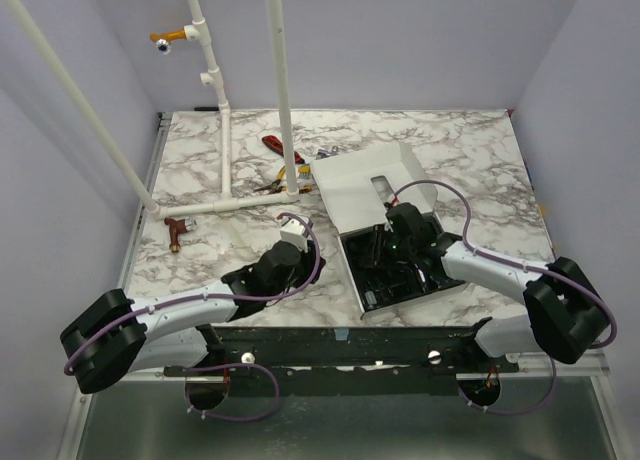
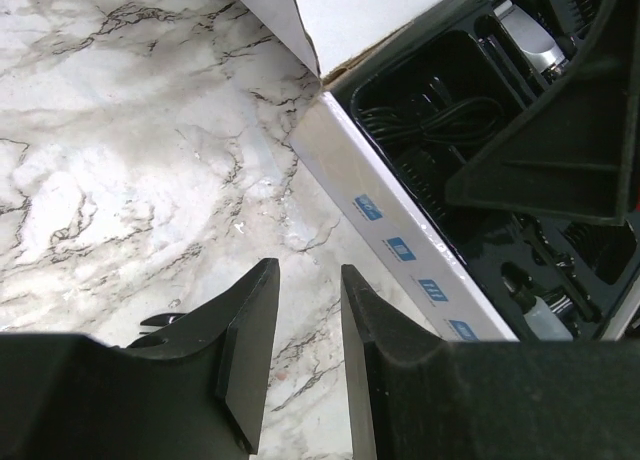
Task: Sort the hair-cutting tools
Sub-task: Place the haircut tool in the storage box.
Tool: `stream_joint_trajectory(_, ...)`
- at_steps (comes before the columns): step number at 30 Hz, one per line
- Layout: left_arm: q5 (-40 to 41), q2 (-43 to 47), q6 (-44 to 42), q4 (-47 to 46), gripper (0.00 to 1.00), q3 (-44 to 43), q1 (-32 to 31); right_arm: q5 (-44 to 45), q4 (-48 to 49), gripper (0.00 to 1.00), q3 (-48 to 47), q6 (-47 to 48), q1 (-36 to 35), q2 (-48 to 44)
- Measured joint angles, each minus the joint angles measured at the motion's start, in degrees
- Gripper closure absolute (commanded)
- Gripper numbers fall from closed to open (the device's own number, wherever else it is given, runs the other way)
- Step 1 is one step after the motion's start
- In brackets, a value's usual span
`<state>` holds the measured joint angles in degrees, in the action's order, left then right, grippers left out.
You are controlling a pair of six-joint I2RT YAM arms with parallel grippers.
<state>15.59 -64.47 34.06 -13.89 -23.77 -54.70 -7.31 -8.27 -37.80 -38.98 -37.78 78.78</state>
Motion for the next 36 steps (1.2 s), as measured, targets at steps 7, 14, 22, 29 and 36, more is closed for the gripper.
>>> stream_joint_trajectory(7,0.0,0.98,0.0,-0.2,0.67,1.27,0.0,4.76,-4.7,0.49,-1.09,-0.46,-0.28,-5.4)
stream_joint_trajectory(14,0.0,0.98,-0.2,-0.17,0.67,1.31,0.0,5.33,-6.47,0.51,-8.13,0.17,-0.26,0.42)
stream_joint_trajectory(22,0.02,0.98,-0.35,-0.2,0.67,1.31,0.0,4.44,-10.67,0.51,-8.13,1.62,-0.28,3.3)
stream_joint_trajectory(29,0.07,0.07,-0.96,-0.24,0.67,1.31,0.0,3.56,-13.66,0.55,-8.13,3.5,-0.28,3.48)
stream_joint_trajectory(36,0.17,-0.59,-1.95,-0.22,0.67,1.27,0.22,3.1,-14.27,0.78,-8.13,4.63,-0.31,6.29)
